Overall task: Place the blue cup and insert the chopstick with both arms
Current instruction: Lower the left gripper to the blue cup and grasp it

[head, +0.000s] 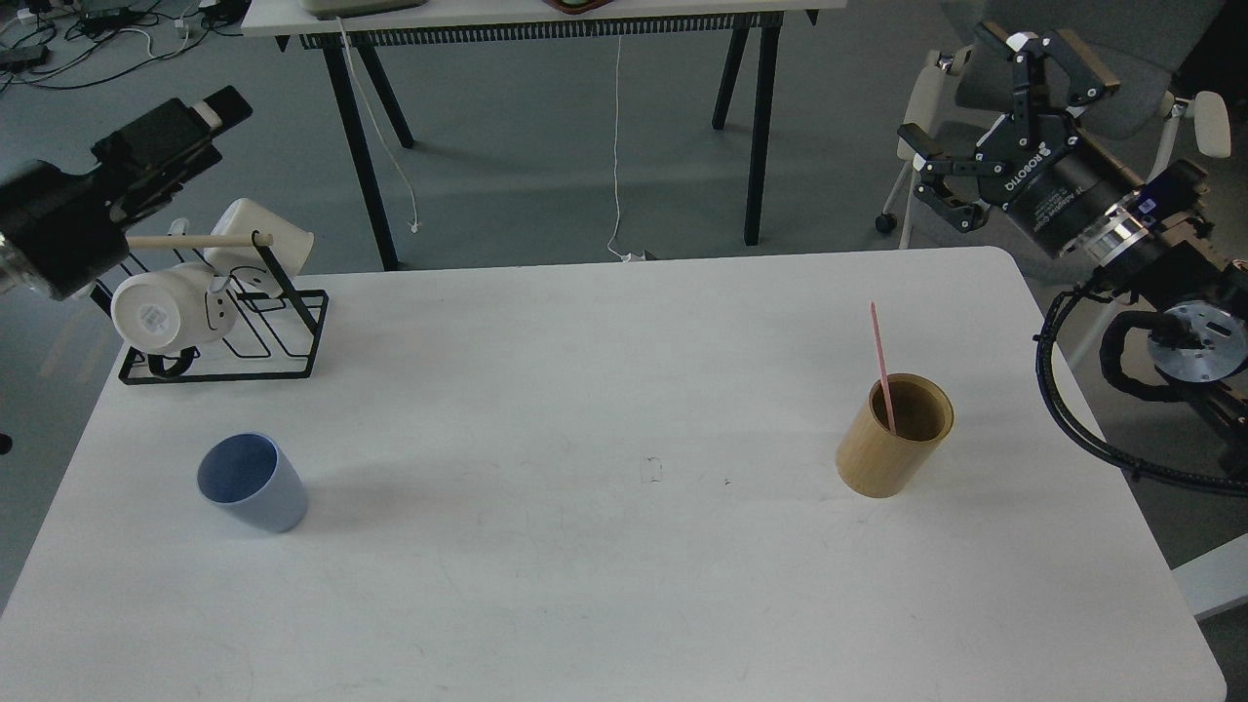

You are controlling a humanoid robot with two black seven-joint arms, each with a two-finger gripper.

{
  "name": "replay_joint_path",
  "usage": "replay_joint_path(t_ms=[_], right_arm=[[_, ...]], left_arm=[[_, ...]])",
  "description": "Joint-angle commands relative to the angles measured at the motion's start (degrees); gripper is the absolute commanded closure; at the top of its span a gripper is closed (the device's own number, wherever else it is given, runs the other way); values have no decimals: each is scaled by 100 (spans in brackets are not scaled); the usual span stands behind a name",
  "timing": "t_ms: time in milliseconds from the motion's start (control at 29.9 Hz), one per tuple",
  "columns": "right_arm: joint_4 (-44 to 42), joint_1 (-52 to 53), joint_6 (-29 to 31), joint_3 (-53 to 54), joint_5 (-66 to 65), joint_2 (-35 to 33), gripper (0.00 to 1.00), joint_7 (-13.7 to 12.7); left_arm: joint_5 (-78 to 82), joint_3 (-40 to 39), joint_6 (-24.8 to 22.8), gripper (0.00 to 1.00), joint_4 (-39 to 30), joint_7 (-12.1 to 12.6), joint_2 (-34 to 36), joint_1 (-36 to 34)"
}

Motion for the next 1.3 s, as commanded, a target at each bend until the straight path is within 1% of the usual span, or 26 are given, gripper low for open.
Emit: replay_joint_path(t_ms=[0,33,100,200,301,367,434,535,668,869,1036,1269], right_arm=[[-8,-23,0,-6,0,-20,1,0],[-8,-41,0,2,0,-20,1,0],[-8,-41,0,3,0,-12,1,0],[-8,-41,0,11,0,-3,1,0],[-8,-41,0,11,0,6,1,-9],[-8,-41,0,3,0,6,1,0],[-8,-41,0,3,0,6,1,0],[-8,-50,0,3,0,6,1,0],[-8,-50,0,3,0,6,1,0],[-8,-50,0,3,0,41,1,0],[-8,-50,0,11,0,41,1,0],[-8,-50,0,3,0,15,1,0]], left_arm=[[751,275,-1,0,-9,-925,438,142],[944,328,-1,0,-9,-993,595,168],[1269,468,-1,0,-9,-993,955,317],[1692,1003,-1,0,-96,-993,1562,581],[2245,1960,-1,0,-114,-993,2238,608],[2492,2593,-1,0,-71,-993,2468,538],[2502,3060,-1,0,-62,-993,2487,406],[2510,3316,-1,0,87,-993,2443,257],[2528,3326,-1,1,386,-993,2329,230],[2545,3334,-1,1,457,-993,2057,-51],[2642,3352,-1,1,492,-993,1784,-139],[2888,3352,-1,2,957,-993,1389,-209]])
